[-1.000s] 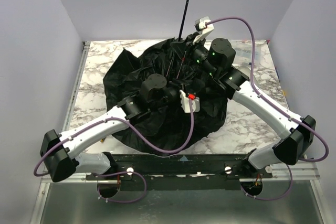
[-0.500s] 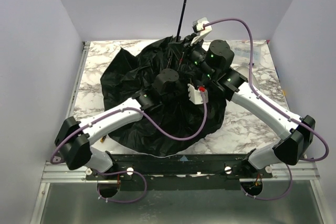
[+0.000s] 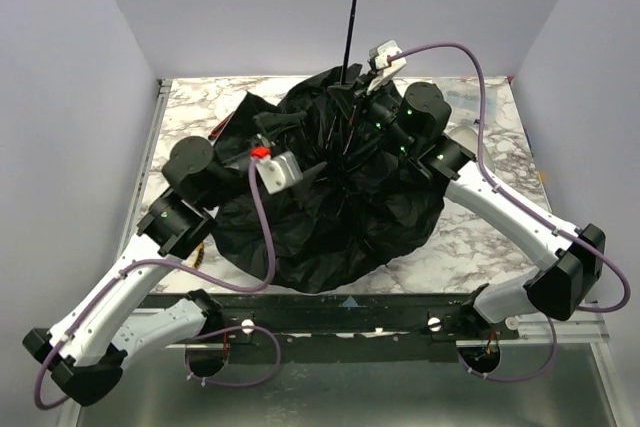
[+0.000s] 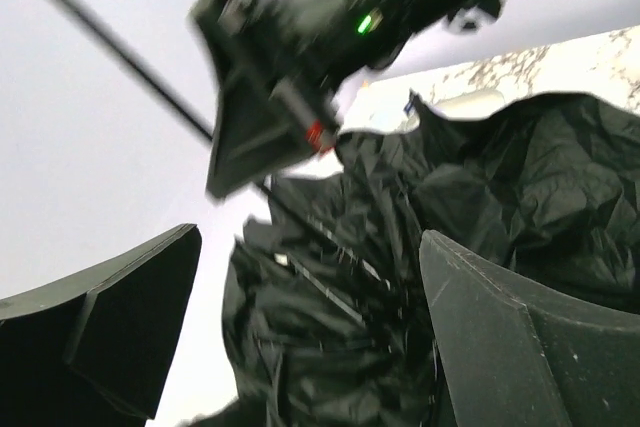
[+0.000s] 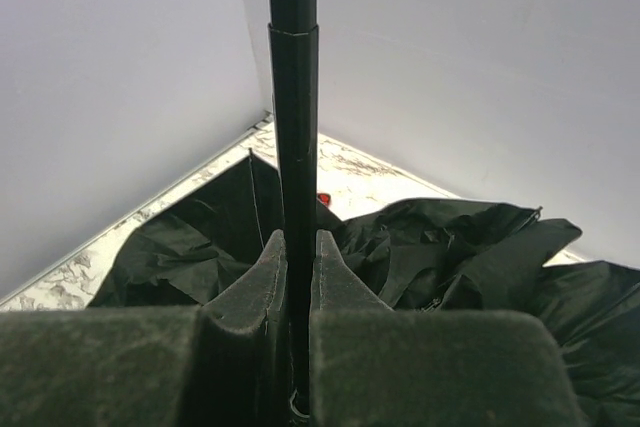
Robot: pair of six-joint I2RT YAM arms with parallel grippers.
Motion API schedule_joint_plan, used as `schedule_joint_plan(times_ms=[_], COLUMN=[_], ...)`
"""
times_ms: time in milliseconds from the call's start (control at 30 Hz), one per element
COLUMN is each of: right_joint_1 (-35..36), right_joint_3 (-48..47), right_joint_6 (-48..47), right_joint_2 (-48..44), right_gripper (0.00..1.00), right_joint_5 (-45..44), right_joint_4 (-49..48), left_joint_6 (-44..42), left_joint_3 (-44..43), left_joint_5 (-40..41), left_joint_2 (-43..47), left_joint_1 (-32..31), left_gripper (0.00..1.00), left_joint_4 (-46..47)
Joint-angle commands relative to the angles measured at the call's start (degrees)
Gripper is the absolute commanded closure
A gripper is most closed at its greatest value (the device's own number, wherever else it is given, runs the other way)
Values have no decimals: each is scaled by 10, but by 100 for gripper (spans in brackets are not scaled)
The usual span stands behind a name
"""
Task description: Open the umbrella
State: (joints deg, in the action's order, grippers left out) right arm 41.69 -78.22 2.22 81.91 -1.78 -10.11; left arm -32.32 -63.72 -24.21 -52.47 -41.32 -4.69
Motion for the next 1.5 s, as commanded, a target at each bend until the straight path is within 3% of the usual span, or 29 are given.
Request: schedule_joint_plan(times_ms=[0, 167, 267, 333, 467, 533, 700, 800, 1000, 1233, 1467], right_joint_1=[-10, -11, -17, -24, -24, -24, -24, -24, -24, -24, -24], right_joint_3=[-3, 33, 61, 79, 71, 70, 72, 85, 67, 58, 51], right_joint_6=[-16, -10, -9, 13, -16, -31, -63, -66, -43, 7, 21], right_joint_2=[-35, -57, -71, -79, -87, -89, -111, -131, -134, -142, -149], right_gripper=[100, 100, 100, 100, 100, 100, 100, 100, 100, 100, 100], right_joint_5=[64, 135, 146, 143, 213, 246, 274, 302, 304, 310, 306], right_joint_4=[-28, -28, -32, -62, -56, -58, -15, -12, 0, -18, -29], left_joint_6=[127, 173, 230, 261, 203, 218, 106, 69, -28, 19, -14], left_joint_3=[-7, 5, 59, 79, 17, -12, -50, -51, -23, 41, 113], left_joint_5=[-59, -60, -61, -110, -231, -248, -303, -293, -246, -176, -150], left_joint_2=[13, 40, 69, 66, 51, 34, 0, -15, -30, -51, -17], left_joint_1=[98, 156, 188, 207, 208, 208, 172, 142, 51, 24, 11], left_gripper=[7, 9, 8, 9, 16, 25, 47, 55, 58, 60, 58], left_joint_4=[-97, -125, -88, -59, -128, -140, -217, -233, -280, -228, -289])
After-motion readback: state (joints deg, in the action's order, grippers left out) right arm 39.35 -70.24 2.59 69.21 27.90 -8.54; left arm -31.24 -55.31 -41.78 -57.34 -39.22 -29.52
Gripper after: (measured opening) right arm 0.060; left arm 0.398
